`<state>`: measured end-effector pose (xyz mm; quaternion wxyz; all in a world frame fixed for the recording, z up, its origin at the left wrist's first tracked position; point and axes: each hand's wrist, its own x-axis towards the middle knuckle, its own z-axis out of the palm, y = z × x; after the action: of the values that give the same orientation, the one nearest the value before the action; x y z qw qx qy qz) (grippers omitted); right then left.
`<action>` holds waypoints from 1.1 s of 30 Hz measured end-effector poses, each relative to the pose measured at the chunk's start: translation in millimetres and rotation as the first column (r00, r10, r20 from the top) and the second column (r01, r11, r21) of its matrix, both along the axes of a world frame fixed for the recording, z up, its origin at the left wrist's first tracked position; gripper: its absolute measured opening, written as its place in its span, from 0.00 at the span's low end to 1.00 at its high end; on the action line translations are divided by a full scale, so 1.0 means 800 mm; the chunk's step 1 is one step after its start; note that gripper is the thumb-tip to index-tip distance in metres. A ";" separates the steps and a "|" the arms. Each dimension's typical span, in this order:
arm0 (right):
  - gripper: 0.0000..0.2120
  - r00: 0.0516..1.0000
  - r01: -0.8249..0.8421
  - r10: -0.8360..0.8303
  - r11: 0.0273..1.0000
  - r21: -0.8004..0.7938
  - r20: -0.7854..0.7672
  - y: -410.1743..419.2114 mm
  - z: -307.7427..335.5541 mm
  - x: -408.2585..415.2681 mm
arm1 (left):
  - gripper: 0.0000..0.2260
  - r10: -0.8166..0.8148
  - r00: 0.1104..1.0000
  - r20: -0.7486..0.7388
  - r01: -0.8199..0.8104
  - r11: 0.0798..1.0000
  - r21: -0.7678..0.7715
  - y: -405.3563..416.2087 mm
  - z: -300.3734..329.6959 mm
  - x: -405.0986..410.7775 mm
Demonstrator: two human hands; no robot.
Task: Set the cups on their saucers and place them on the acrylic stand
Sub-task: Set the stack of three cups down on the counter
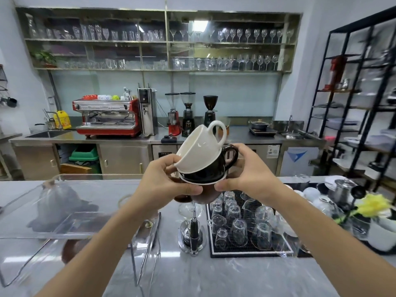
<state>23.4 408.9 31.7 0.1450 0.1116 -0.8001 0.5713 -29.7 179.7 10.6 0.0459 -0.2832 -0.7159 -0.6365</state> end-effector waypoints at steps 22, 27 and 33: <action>0.40 0.976 -0.044 0.074 0.988 -0.151 0.205 0.007 -0.199 0.001 | 0.26 0.197 0.943 0.268 -0.182 0.980 -0.080 0.020 -0.182 0.035; 0.40 0.961 -0.038 0.079 0.987 -0.158 0.264 0.001 -0.237 -0.002 | 0.25 0.239 0.925 0.294 -0.204 0.968 -0.145 0.017 -0.219 0.039; 0.40 0.936 -0.016 0.078 0.983 -0.182 0.343 -0.009 -0.285 -0.002 | 0.24 0.249 0.897 0.366 -0.206 0.967 -0.151 0.013 -0.265 0.037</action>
<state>21.6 401.6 -196.3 -0.0032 0.0146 -0.7564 0.6539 -0.4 190.3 -201.5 -0.0355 -0.0703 -0.7727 -0.6299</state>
